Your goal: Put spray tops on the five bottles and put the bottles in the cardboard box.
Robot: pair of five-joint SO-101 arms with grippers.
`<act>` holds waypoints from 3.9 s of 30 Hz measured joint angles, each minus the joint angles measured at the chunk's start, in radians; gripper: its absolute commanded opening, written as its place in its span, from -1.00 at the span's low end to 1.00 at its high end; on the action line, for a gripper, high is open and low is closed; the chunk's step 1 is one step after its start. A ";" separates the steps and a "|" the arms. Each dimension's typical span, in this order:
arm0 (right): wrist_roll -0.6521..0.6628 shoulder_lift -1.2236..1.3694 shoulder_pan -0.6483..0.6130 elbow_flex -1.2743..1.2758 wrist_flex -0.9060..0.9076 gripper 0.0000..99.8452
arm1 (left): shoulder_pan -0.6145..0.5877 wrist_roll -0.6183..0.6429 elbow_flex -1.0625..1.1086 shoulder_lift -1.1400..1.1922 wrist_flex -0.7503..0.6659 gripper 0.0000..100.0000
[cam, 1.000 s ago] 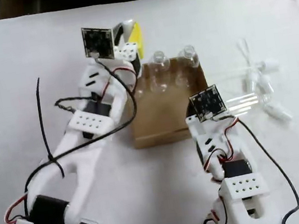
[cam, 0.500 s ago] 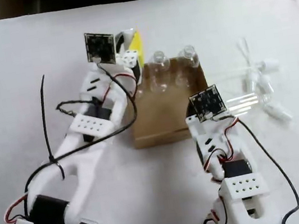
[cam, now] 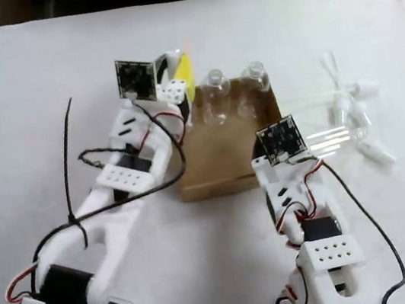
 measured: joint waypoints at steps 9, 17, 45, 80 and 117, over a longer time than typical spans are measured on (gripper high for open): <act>0.002 0.000 0.000 0.000 0.000 -0.96 | 0.000 0.000 0.000 0.000 0.000 -0.79; 0.002 0.000 0.000 0.000 0.000 -0.96 | 0.000 0.000 0.000 0.000 0.107 -0.65; 0.002 0.000 0.000 0.000 0.000 -0.96 | -0.075 0.000 -0.170 -0.402 0.689 -0.51; 0.002 0.002 0.000 0.017 -0.025 -0.96 | -0.451 -0.908 0.117 -0.628 1.040 -0.95; 0.002 0.002 0.000 0.032 -0.066 -0.96 | -0.226 -0.354 -1.479 0.872 1.663 -0.96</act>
